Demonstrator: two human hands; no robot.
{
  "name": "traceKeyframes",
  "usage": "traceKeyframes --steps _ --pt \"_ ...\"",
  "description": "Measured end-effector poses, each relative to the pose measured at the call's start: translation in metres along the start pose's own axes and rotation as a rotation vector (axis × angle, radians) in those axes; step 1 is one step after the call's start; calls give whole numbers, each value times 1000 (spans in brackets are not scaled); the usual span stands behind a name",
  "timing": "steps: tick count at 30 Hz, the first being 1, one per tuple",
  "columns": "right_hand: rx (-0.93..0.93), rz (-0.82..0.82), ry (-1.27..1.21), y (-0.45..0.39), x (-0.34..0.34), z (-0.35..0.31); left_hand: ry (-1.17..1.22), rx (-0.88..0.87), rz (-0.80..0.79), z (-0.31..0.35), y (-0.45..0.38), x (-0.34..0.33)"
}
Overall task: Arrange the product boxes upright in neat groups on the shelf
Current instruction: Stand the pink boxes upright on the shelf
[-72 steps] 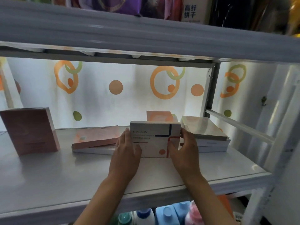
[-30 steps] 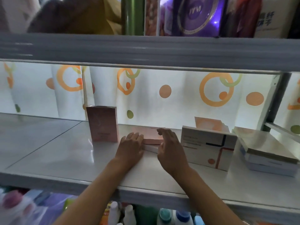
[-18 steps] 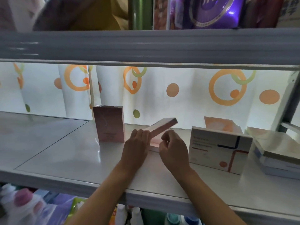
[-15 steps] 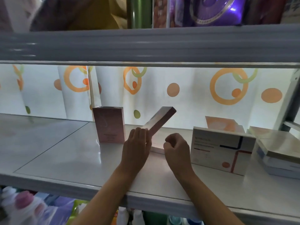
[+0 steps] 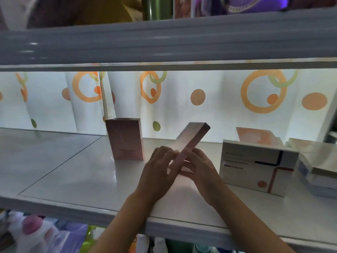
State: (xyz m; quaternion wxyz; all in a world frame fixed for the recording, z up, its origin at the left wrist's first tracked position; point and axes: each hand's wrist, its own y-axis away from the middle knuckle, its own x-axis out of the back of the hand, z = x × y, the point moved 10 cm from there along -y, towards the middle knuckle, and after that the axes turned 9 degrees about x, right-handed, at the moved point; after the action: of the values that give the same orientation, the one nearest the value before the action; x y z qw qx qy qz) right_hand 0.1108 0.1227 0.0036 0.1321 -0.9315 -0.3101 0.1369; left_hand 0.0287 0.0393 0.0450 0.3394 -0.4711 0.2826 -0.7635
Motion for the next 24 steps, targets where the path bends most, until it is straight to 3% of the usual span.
traceKeyframes --steps 4,8,11,14,15,19,24 --pt "-68 48 -10 4 9 7 5 -108 -112 17 6 -12" --pt "-98 86 -27 6 14 11 -31 -23 -22 1 3 -6" --pt "-113 100 -38 5 18 12 -16 177 56 -28 -2 4" --pt "-119 81 -104 7 18 12 161 512 105 -64 1 13" --pt "-114 80 -125 8 18 10 216 550 89 -68 2 12" --pt "-97 108 -161 6 21 7 323 453 -32 -55 2 7" --pt "-118 111 -144 8 22 9 287 446 -43 -58 4 4"
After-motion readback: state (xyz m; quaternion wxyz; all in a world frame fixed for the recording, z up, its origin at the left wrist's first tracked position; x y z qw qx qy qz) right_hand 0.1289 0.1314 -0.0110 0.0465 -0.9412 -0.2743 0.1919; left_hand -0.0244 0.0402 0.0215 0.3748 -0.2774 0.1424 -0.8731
